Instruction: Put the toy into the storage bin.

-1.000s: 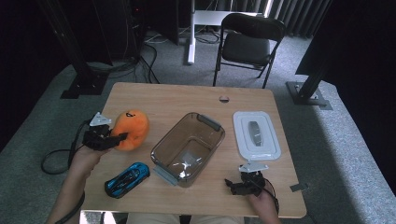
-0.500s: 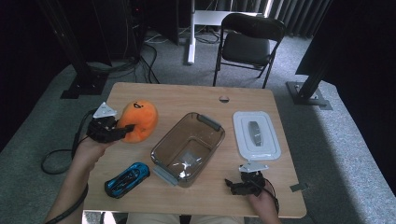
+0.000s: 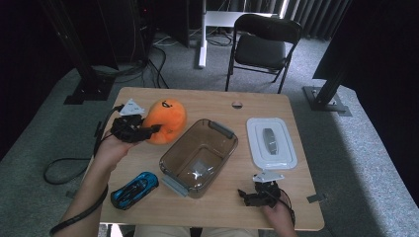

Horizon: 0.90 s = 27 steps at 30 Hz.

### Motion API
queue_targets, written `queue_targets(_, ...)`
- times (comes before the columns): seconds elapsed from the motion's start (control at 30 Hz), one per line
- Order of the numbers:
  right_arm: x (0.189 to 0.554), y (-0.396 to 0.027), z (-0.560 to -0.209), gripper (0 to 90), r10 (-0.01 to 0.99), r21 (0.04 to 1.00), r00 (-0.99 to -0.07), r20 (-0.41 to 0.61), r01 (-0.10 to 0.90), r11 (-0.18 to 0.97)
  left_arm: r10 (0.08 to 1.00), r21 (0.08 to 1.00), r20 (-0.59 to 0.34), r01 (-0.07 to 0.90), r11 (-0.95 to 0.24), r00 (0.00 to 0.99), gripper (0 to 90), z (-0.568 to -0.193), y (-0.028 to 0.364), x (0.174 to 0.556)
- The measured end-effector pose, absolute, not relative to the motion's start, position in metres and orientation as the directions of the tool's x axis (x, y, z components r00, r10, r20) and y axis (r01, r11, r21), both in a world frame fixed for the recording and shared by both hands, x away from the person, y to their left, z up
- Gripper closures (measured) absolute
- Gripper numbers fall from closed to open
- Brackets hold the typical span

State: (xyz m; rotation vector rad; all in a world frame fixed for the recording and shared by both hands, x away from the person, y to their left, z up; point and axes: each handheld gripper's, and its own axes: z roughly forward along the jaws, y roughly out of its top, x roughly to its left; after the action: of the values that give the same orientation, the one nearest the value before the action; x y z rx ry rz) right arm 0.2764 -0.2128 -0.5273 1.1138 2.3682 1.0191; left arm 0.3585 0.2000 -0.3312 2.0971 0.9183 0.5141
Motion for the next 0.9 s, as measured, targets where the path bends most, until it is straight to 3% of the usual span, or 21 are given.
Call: queue_targets(0.9, 0.276, -0.213, -0.527, 13.5, 0.772, 0.726, -0.636, 0.006, 0.534, 0.434, 0.598, 0.725, 0.037, 0.39, -0.567, 0.801, 62.5, -0.351, 0.103, 0.376)
